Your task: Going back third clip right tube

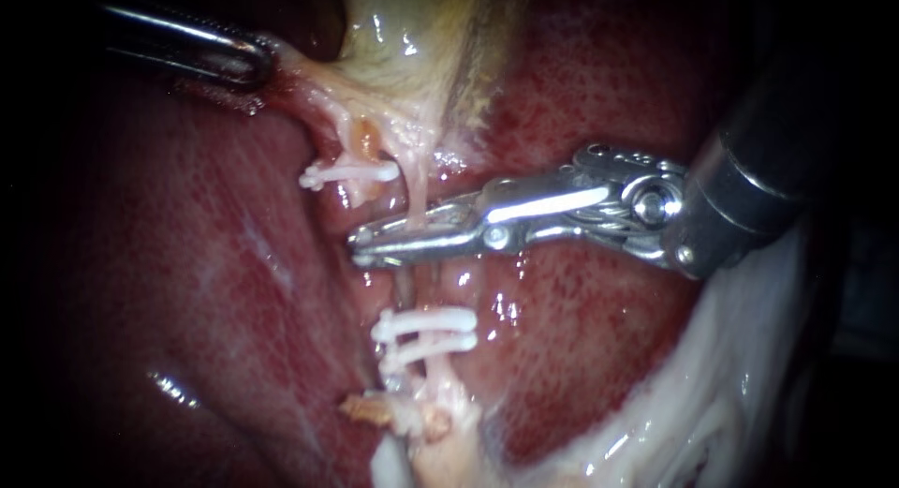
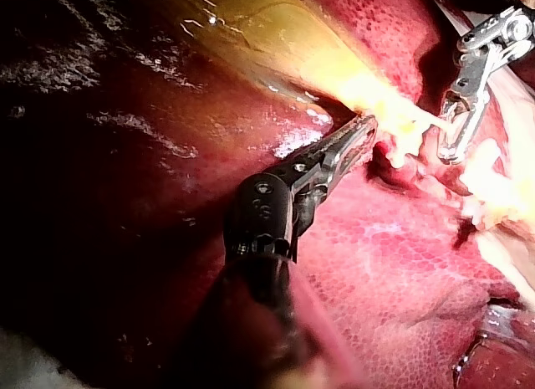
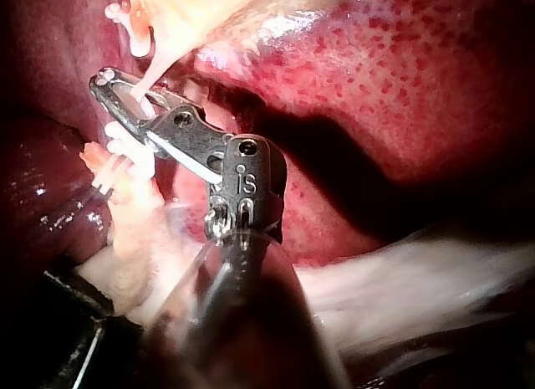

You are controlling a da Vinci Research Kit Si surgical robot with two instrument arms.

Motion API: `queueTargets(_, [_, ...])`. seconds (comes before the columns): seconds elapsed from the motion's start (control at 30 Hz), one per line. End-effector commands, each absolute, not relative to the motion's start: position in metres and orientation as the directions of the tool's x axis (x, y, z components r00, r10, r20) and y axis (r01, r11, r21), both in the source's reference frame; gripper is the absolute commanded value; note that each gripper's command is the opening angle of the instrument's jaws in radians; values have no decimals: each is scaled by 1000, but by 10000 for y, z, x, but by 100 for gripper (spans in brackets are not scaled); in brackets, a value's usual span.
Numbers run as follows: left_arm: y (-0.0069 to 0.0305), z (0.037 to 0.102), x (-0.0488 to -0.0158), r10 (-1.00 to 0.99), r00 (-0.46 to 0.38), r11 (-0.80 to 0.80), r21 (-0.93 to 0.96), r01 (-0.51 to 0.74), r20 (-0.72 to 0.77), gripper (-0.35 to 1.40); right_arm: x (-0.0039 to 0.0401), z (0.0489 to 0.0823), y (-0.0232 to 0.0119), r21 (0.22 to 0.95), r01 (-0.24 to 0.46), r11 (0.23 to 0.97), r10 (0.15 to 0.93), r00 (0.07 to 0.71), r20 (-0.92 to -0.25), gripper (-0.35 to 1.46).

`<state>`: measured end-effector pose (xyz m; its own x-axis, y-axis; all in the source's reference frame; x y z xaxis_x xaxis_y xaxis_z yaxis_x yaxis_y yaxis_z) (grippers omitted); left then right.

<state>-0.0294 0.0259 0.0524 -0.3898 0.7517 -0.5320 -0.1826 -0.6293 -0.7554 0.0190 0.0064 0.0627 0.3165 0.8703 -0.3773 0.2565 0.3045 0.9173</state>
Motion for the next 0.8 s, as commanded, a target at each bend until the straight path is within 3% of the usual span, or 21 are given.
queueTargets(0.03, [259,523,-294,752,-390,-629,-755,-183,-532,-35,190,627,64,917,257,304,870,317,-377,-35])
queueTargets(0.1, [259,523,-294,752,-390,-629,-755,-182,-532,-35,190,627,64,918,255,305,871,315,-377,-35])
queueTargets(0.13, [259,523,-294,752,-390,-629,-756,-182,-532,-35,191,627,64,917,260,303,869,319,-378,-24])
queueTargets(0.2, [259,522,-294,752,-390,-629,-755,-183,-532,-35,192,628,63,916,264,302,868,322,-379,16])
queueTargets(0.33, [258,522,-294,752,-391,-629,-757,-180,-532,-35,198,626,57,915,266,303,866,324,-381,43])
queueTargets(0.57, [257,520,-294,755,-389,-624,-760,-182,-527,-35,213,632,45,910,232,342,867,296,-402,50])
queueTargets(0.8, [255,516,-295,755,-389,-624,-760,-182,-527,-35,211,647,40,867,177,466,837,230,-497,50])
